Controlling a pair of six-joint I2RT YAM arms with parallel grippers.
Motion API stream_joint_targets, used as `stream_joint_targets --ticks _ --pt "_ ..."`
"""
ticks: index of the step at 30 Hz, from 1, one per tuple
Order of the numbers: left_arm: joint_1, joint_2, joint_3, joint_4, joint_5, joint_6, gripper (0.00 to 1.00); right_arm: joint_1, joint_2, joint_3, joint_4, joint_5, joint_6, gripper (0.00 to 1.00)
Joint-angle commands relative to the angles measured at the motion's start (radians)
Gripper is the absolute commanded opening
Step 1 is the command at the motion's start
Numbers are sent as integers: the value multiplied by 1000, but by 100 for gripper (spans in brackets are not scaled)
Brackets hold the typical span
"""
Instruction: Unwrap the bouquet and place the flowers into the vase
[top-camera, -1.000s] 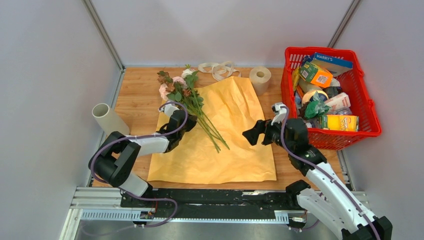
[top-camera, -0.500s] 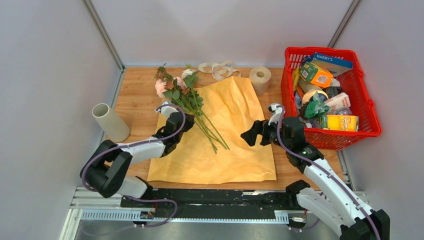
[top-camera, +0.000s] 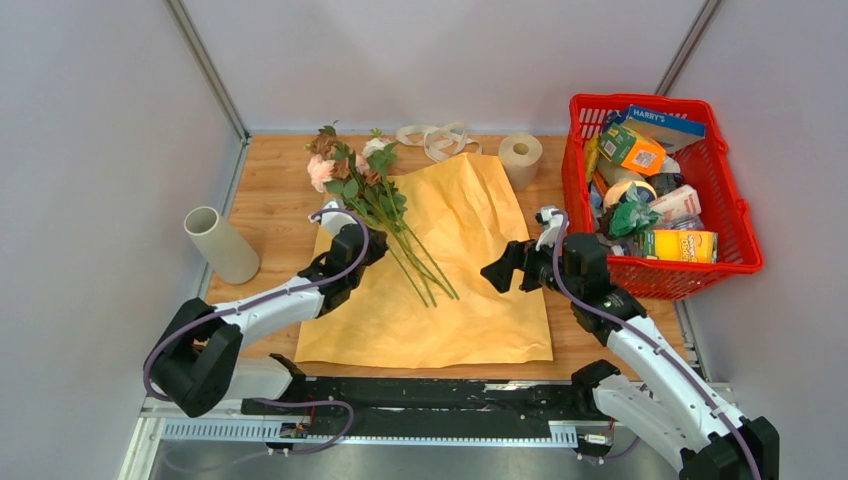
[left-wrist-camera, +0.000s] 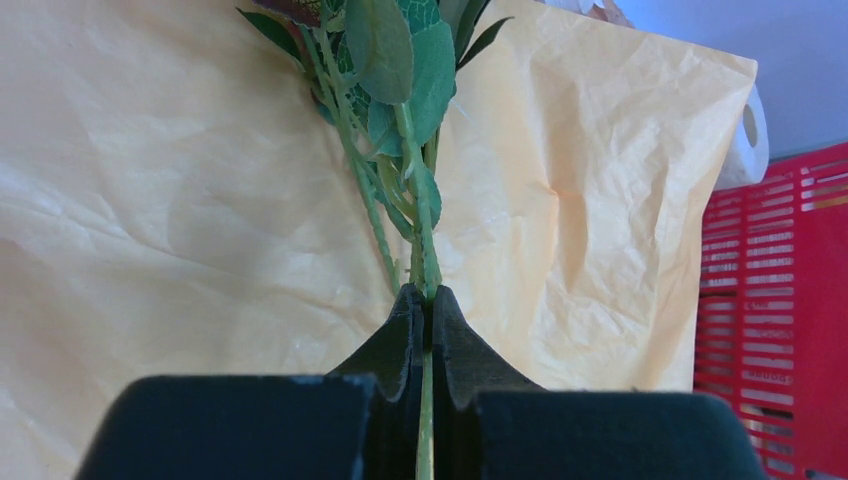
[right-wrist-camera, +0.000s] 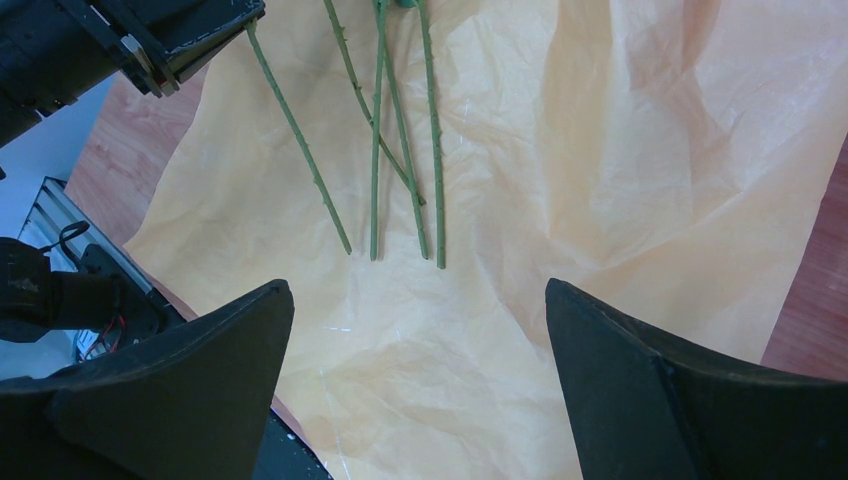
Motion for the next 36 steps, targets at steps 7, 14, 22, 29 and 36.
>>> stream_joint_targets --ticks 7,14,22,29,36 --pt "-5 -62 194 -363 -9 46 0 3 -13 6 39 -23 13 100" --pt "-4 -127 162 -440 -12 73 0 4 18 -1 112 -52 43 100" --pt "-4 -163 176 -473 106 182 0 104 197 -1 423 -142 100 89" --pt "-4 -200 191 -511 155 242 0 211 461 153 594 -103 -33 87" --pt "-4 -210 178 -508 192 244 0 211 823 359 645 -75 -113 77"
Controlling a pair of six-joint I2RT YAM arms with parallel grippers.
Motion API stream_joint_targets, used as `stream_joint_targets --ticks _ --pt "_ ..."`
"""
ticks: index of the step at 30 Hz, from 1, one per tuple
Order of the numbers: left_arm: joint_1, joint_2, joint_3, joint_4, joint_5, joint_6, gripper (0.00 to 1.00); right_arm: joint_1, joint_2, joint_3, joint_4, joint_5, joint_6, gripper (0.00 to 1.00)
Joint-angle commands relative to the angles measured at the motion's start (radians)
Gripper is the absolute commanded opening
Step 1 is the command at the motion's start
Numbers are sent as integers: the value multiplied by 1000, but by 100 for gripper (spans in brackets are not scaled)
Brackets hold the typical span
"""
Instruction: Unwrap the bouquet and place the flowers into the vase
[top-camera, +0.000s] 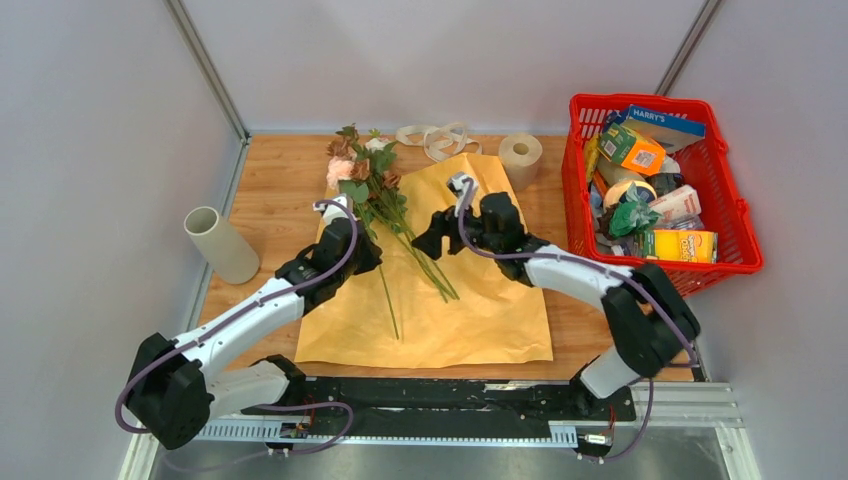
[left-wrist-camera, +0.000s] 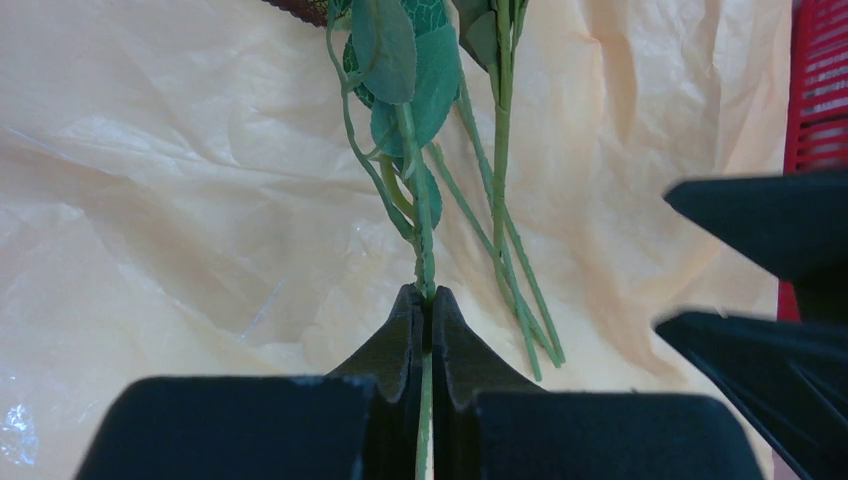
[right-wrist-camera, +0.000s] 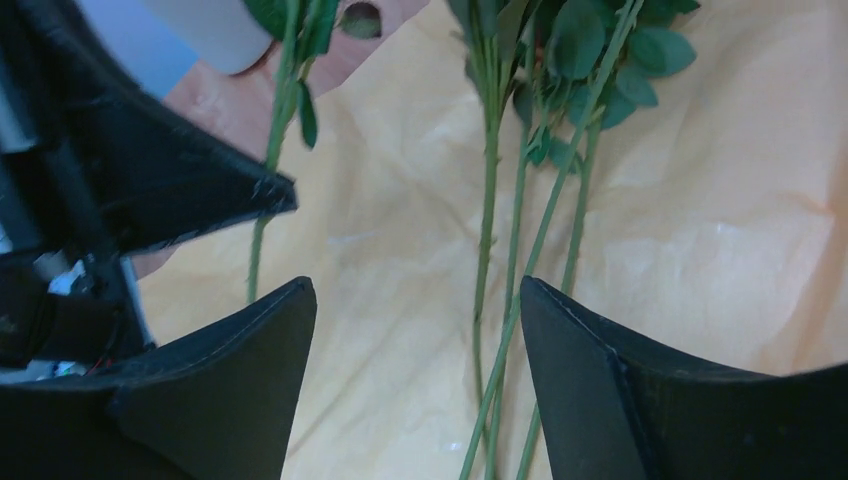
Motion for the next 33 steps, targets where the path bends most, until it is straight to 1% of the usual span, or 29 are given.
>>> stream_joint_targets --ticks 1,5,7,10,12,13,16,17,18,20,23,27,33 --pt "-4 -29 25 9 37 31 0 0 211 166 79 -7 -70 76" --pt "-4 -30 24 9 52 39 0 0 351 267 75 11 -73 75" --pt "-4 -32 25 8 61 43 0 0 414 315 66 26 -70 73" --pt "-4 -38 28 -9 67 51 0 0 486 356 72 43 -39 61" --pt "-4 -46 25 -15 67 57 0 -1 519 360 99 28 -15 52" --pt "-5 -55 22 -17 63 59 0 -1 529 356 108 28 -6 44" --pt "-2 -70 25 -55 44 57 0 -3 543 340 132 58 27 14" --pt "1 -81 33 -86 28 54 0 -4 545 335 136 67 33 7" --pt "1 -86 42 -98 18 51 0 -6 546 330 142 69 40 1" --pt "3 -105 57 -149 -18 53 0 -11 548 324 150 69 51 0" --pt "3 -148 79 -239 -124 42 0 -11 555 329 142 72 48 0" --pt "4 -216 107 -308 -222 45 0 -12 571 338 115 92 45 0" --pt "4 -308 145 -371 -276 54 0 -11 592 344 108 74 59 0"
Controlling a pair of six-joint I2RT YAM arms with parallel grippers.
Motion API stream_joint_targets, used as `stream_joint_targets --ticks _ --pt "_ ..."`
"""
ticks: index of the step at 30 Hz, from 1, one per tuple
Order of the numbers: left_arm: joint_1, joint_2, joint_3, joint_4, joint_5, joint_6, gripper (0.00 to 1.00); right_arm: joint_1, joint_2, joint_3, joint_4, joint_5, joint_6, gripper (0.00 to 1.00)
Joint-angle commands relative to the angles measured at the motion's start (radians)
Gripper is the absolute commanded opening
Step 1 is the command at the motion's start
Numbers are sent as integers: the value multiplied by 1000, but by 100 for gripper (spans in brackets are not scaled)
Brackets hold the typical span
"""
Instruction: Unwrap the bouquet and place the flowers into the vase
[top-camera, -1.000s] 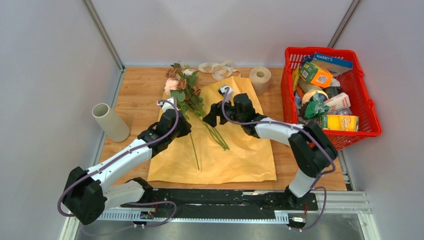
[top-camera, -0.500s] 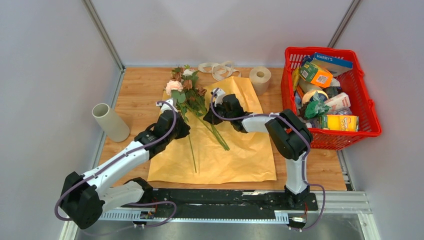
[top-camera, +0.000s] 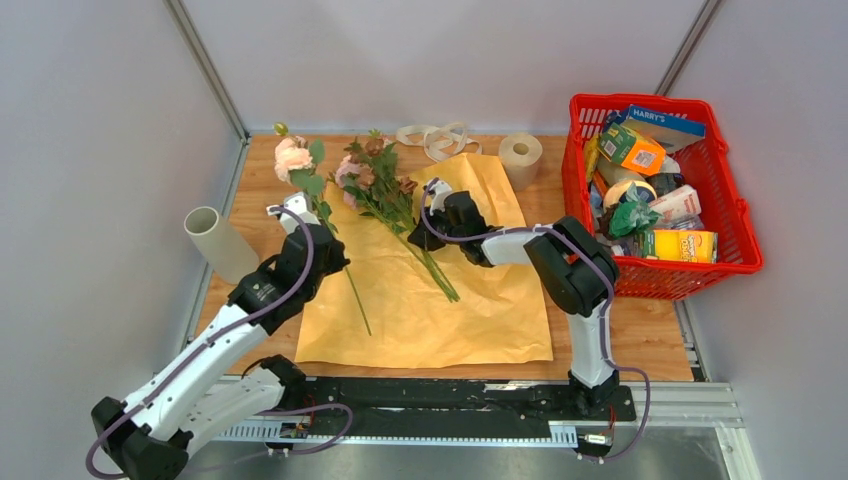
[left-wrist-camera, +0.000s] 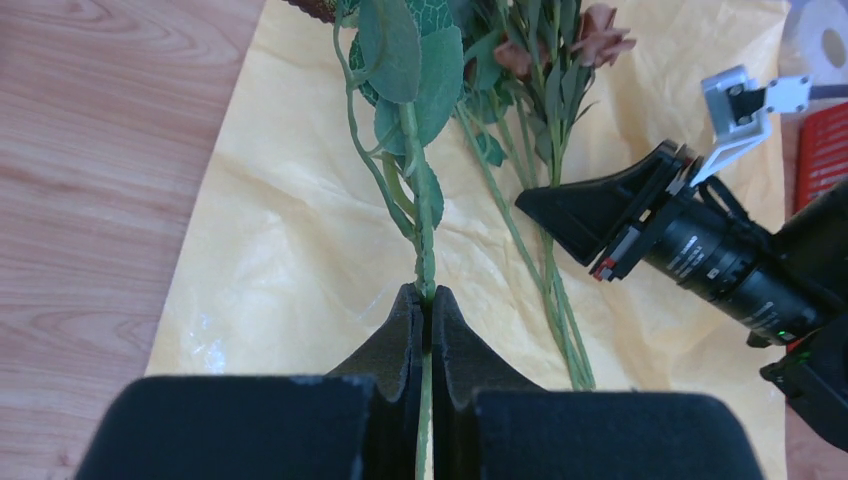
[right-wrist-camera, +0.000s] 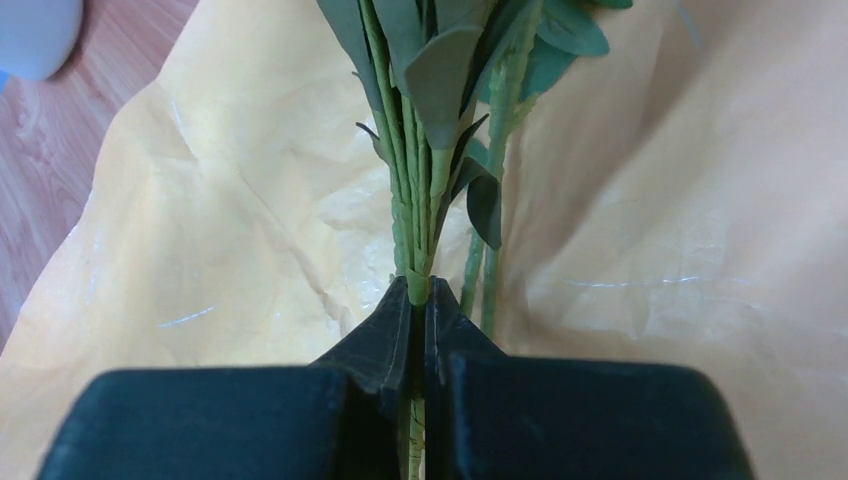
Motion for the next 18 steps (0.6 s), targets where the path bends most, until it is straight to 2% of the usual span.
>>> stream_joint_targets --ticks 1,3,4,10,13,14,15,16,17,18 --pt "2 -61 56 -60 -89 28 0 -4 17 22 31 -11 16 0" --pt "2 -81 56 -49 -108 52 0 -3 16 31 21 -25 13 0" --pt "2 -94 59 -47 -115 69 0 -3 13 39 9 -28 10 5" --pt "2 -142 146 -25 -230 213 0 -3 -88 47 -62 -25 9 50" --pt "2 -180 176 80 -357 394 0 -1 -177 19 -90 -46 4 68" --pt "2 -205 174 159 -416 437 0 2 -213 -4 -90 -54 -1 74" --pt "2 -216 167 228 -440 554 0 5 -252 -21 -93 -57 -7 80" --pt "2 -245 145 368 -468 612 0 5 -289 -40 -102 -60 -10 86" --pt "2 -256 130 437 -476 743 0 7 -328 -56 -108 -63 -13 93" --pt "2 -275 101 600 -493 819 0 7 -361 -79 -120 -66 -11 100"
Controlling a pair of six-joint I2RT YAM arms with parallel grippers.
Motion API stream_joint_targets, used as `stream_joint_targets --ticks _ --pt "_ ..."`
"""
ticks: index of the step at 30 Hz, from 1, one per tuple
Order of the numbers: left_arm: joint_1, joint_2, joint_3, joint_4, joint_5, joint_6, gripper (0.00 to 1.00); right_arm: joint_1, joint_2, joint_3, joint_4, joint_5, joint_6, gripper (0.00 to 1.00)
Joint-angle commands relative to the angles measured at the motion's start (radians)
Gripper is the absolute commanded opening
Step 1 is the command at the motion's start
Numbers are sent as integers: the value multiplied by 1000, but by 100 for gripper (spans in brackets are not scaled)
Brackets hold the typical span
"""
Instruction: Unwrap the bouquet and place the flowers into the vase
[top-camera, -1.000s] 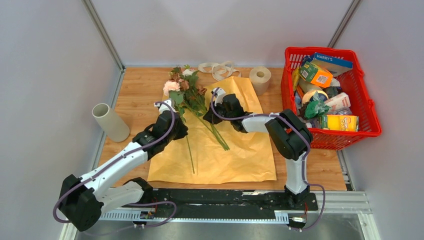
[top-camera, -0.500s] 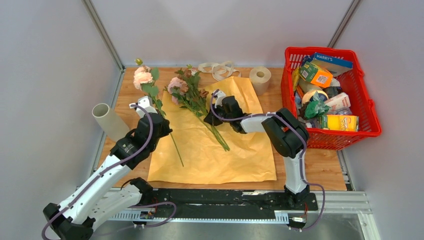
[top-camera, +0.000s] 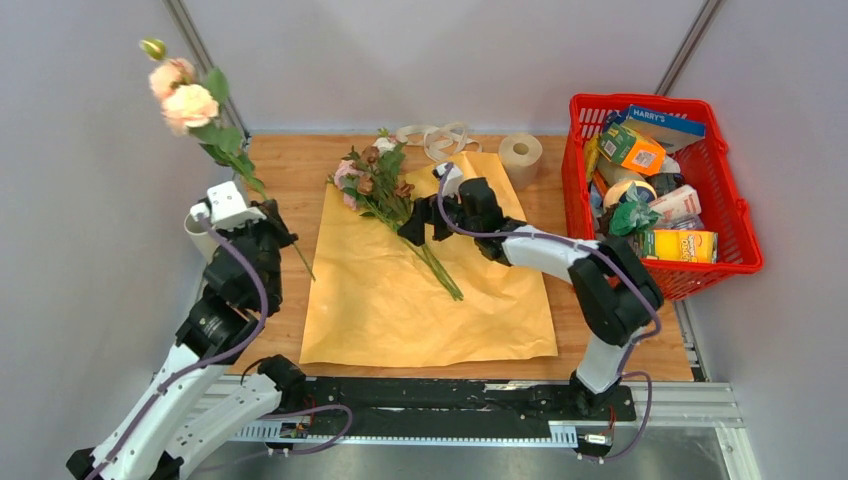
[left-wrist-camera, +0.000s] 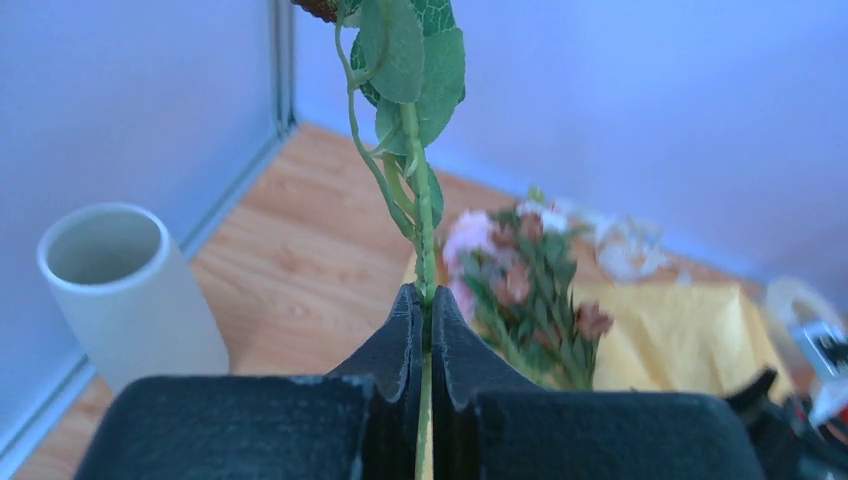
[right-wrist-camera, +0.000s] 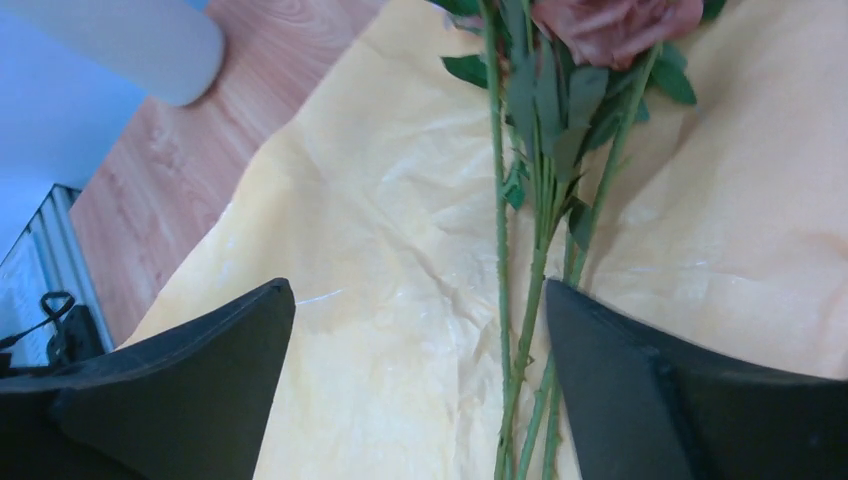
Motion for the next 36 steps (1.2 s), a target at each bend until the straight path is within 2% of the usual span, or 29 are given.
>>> stream_joint_targets --ticks 1,2,3,4,5,6,8,9,12,17,21,24,29,34,36 --pt "4 -72 -48 520 -161 506 0 7 -203 -64 -14 -44 -11 100" --pt "5 -70 -53 647 -185 568 0 9 -245 -82 -31 -52 -9 100" --pt "7 -58 -63 698 -184 693 0 13 -285 -99 -46 -53 -11 100" --pt "16 -53 -71 829 -158 753 0 20 -334 -120 -66 -50 -13 100" --pt "19 -41 -92 901 -139 874 0 24 -376 -143 -77 -49 -13 100" --pt "37 -32 -99 1000 -104 913 0 33 -429 -172 -81 -47 -16 100" --pt "80 11 -97 1079 -55 999 0 52 -534 -223 -101 -44 -23 100" --pt "118 48 -67 1061 -41 1003 0 59 -578 -245 -115 -43 -25 100" --pt "205 102 -5 1023 -9 968 0 75 -692 -286 -173 -46 -17 100" --pt "442 175 73 923 105 846 0 89 -882 -375 -218 -66 -6 100" --pt "580 232 105 877 142 754 0 89 -994 -415 -236 -50 6 100" --pt "620 260 105 829 155 678 0 90 -1040 -409 -243 -49 1 100" --pt "685 257 -19 946 276 595 0 90 -1068 -383 -273 -61 -9 100" --pt "751 298 -93 992 263 599 0 90 -1111 -392 -316 -67 -8 100" --pt "783 304 -100 963 267 570 0 90 -1140 -400 -322 -55 -3 100"
